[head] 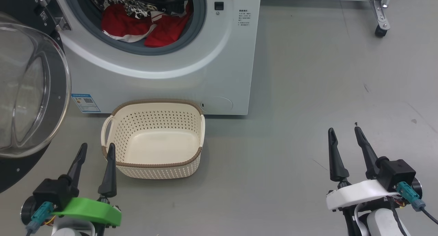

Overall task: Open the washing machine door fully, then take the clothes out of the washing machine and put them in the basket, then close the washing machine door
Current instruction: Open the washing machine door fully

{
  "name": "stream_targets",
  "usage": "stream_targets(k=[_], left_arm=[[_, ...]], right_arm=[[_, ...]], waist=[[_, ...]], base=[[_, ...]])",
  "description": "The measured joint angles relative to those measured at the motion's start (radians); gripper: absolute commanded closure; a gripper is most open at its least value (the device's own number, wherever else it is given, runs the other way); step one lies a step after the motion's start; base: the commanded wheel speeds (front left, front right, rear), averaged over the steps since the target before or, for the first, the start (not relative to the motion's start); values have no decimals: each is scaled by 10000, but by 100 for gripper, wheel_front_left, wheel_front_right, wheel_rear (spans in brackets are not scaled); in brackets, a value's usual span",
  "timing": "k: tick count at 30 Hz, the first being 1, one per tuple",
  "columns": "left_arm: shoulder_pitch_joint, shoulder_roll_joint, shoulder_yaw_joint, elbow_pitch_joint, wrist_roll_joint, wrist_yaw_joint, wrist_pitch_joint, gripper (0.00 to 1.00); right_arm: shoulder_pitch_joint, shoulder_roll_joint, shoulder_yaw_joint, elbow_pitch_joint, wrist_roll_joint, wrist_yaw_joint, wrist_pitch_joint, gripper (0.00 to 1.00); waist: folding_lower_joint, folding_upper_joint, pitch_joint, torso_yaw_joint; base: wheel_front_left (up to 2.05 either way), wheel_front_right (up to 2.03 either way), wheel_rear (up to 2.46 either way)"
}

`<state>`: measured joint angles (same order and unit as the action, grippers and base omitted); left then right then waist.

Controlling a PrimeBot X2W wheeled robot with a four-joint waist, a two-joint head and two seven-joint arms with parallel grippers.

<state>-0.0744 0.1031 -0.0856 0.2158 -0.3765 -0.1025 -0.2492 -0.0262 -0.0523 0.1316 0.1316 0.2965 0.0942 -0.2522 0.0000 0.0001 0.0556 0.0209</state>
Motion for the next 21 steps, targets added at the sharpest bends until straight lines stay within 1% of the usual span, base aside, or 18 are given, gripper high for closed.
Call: stream_targets(k=[21], left_arm=[[179, -48, 61, -196, 2, 0, 0, 0]], right_arm=[[100, 35, 2, -12, -2, 12, 0, 0]], waist=[[0, 0, -8, -10]], base=[[0, 0, 0]])
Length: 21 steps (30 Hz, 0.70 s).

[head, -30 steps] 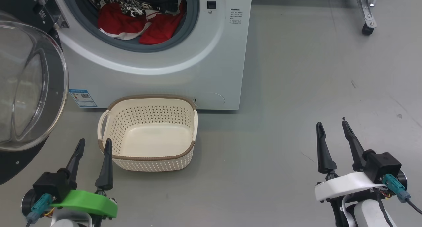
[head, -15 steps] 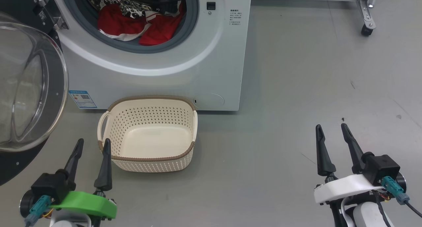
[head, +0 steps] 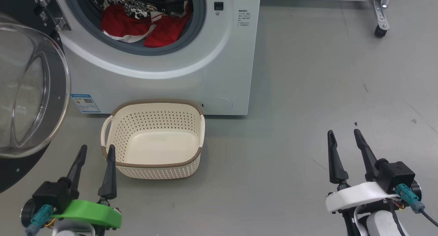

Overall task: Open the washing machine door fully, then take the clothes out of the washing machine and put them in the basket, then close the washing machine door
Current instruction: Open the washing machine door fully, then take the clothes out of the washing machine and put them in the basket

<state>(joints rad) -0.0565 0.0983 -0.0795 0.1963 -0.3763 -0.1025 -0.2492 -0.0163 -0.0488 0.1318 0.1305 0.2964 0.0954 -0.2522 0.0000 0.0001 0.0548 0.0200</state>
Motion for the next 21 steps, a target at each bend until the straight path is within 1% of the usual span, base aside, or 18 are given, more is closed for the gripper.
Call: stream_targets(k=[14, 17, 21], left_arm=[[48, -75, 4, -27, -4, -6, 0, 0], [76, -134, -58, -48, -167, -56, 0, 0], [108, -138, -174, -94, -222, -96, -2, 0]], right_arm=[[8, 10, -2, 0, 0, 4, 0, 0], [11, 12, 13, 2, -2, 6, 0, 0], [39, 13, 33, 6, -52, 77, 0, 0]], waist=[[0, 0, -14, -2], [0, 0, -22, -12], [0, 0, -35, -27]], base=[[0, 0, 0], [5, -17, 13], [9, -35, 25]])
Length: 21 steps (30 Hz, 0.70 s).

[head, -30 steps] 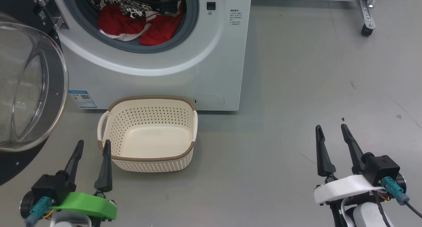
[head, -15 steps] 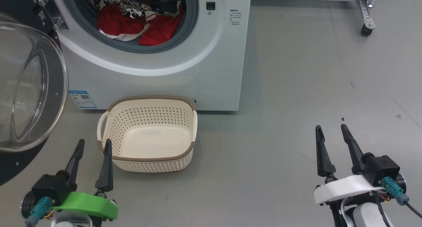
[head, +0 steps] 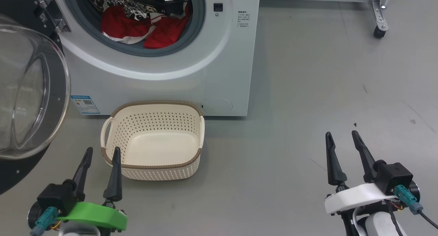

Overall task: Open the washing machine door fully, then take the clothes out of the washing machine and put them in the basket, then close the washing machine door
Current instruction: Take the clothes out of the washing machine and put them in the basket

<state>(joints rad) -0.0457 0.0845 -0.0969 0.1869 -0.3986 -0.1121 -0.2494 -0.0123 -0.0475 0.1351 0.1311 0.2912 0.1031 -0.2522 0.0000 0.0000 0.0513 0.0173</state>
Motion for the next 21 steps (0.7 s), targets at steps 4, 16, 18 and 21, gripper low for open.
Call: stream_targets(k=[4, 16, 18, 21], left_arm=[[26, 8, -13, -12, 0, -2, 2, 0], [53, 59, -81, -31, 0, -50, 2, 0], [56, 63, -105, -29, 0, -50, 2, 0], [57, 109, -226, -33, 8, -73, 2, 0]], right_arm=[[11, 4, 19, 12, -19, 2, 0, 0], [20, 10, 65, 65, -21, 12, 0, 0], [20, 17, 81, 69, -21, 12, 0, 0], [21, 19, 105, 81, -21, 13, 0, 0]], waist=[[0, 0, -12, -16], [0, 0, -51, -26], [0, 0, -55, -23], [0, 0, -44, -12]], base=[[16, -60, 44], [33, -108, 75], [66, -133, 66], [83, -137, 54]])
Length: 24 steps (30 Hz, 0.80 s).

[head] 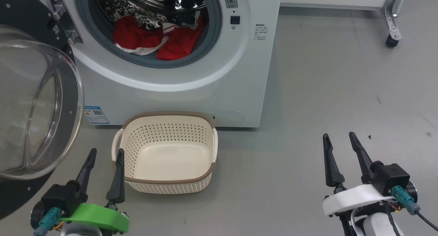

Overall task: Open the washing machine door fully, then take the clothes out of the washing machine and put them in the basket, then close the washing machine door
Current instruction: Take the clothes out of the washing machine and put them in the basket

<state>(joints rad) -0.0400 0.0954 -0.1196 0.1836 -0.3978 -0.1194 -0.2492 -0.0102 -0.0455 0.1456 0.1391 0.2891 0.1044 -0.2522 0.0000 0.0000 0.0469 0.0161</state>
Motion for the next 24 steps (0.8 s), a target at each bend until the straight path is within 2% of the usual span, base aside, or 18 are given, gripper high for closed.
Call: stream_targets(k=[11, 24], left_arm=[[2, 96, -12, -226, 128, 0, -17, 0], [1, 111, -31, -272, 209, -2, -27, 0]], right_arm=[[0, 6, 8, 12, 0, 0, 0, 0], [-4, 6, 8, 10, 0, 0, 0, 0]], waist=[[0, 0, 120, 44], [0, 0, 277, 75]], base=[[114, -132, 17], [80, -80, 0]])
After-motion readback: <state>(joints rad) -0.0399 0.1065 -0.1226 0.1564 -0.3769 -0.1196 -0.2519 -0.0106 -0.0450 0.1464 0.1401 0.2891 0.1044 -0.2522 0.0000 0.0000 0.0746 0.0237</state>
